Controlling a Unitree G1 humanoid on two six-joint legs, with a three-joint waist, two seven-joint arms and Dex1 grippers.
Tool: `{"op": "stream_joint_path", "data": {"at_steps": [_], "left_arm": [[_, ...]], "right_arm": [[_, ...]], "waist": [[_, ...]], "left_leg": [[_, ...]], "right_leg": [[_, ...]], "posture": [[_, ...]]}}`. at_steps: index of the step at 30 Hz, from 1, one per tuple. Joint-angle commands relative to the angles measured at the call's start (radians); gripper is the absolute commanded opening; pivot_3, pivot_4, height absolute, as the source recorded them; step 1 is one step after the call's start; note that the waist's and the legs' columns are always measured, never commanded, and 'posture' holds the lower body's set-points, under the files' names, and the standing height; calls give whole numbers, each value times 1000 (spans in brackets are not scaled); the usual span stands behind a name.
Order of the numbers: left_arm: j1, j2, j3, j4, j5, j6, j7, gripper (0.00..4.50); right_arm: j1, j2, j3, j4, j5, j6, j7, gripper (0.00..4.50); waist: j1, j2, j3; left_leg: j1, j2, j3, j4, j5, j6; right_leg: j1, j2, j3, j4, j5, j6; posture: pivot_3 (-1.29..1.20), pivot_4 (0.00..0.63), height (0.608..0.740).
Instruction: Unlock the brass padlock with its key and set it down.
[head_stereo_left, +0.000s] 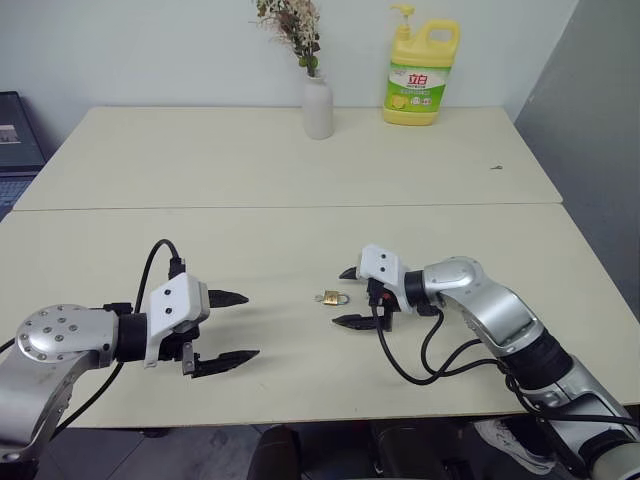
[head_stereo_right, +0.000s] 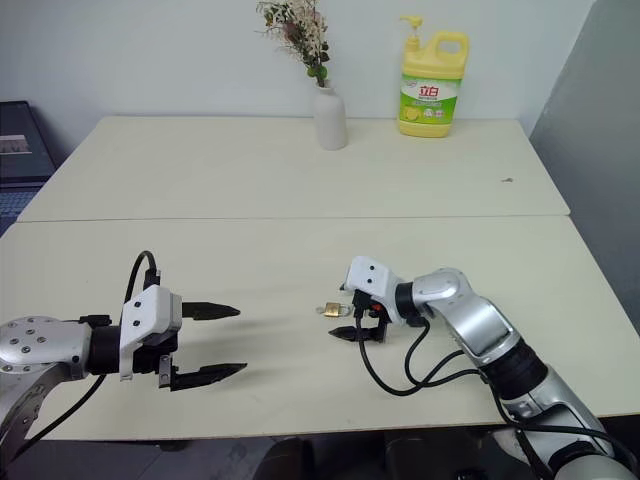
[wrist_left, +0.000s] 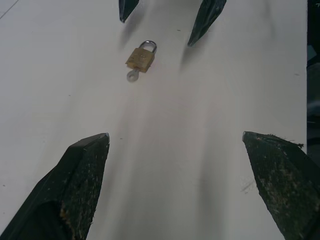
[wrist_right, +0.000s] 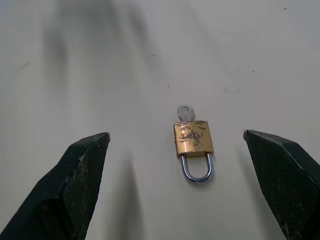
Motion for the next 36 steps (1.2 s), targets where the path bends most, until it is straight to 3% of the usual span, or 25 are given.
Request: {"op": "stream_joint_path", "data": {"at_steps": [1, 16, 20, 27, 28, 34, 36], "left_arm": [[7, 10, 25, -17, 13, -32, -8, 4477], [3, -14, -10, 39, 75, -119, -10, 4477], [-5, -14, -17, 44, 78, -123, -11, 4500], [-24, -17, -37, 49, 80, -120, -10, 4500], [-26, -18, -39, 50, 79, -119, -10, 4500], [-73, -36, -72, 68, 66, -108, -8, 4500], [-166, -78, -126, 104, 49, -78, 0, 4500]], "right_arm": [[-36, 38, 12, 41, -39, -39, -7, 4500], [-51, 139, 20, 210, -151, -100, -26, 4500], [-47, 144, 13, 217, -159, -91, -24, 3628], [-34, 135, 18, 207, -162, -66, -8, 1104], [-32, 134, 18, 205, -164, -67, -8, 934], [-3, 99, -13, 133, -170, -77, -30, 942], [48, 19, -61, 5, -192, -114, -50, 942]], "waist": [[-1, 0, 0], [-8, -1, 0], [-8, -1, 0], [-7, -1, -1], [-7, -1, -1], [-1, -1, -1], [11, -1, -1]], "left_leg": [[0, 0, 0, 0, 0, 0], [1, 2, 0, 0, 0, 0], [1, 2, 0, 0, 0, 0], [1, 2, -1, 0, 0, 0], [1, 2, -1, 0, 0, 0], [1, 2, -1, 0, 0, 0], [0, 2, -1, 0, 0, 0]], "right_leg": [[0, 0, 0, 0, 0, 0], [-1, 2, 0, 1, 0, -1], [-1, 2, 0, 1, 0, -1], [0, 3, 0, 1, 0, -1], [0, 3, 0, 1, 0, -1], [0, 2, -1, 1, 0, -1], [0, 2, -1, 1, 0, -1]], "posture": [[0, 150, 740], [0, 150, 740], [0, 150, 740], [0, 150, 740], [0, 150, 740], [0, 150, 740], [0, 150, 740]]}}
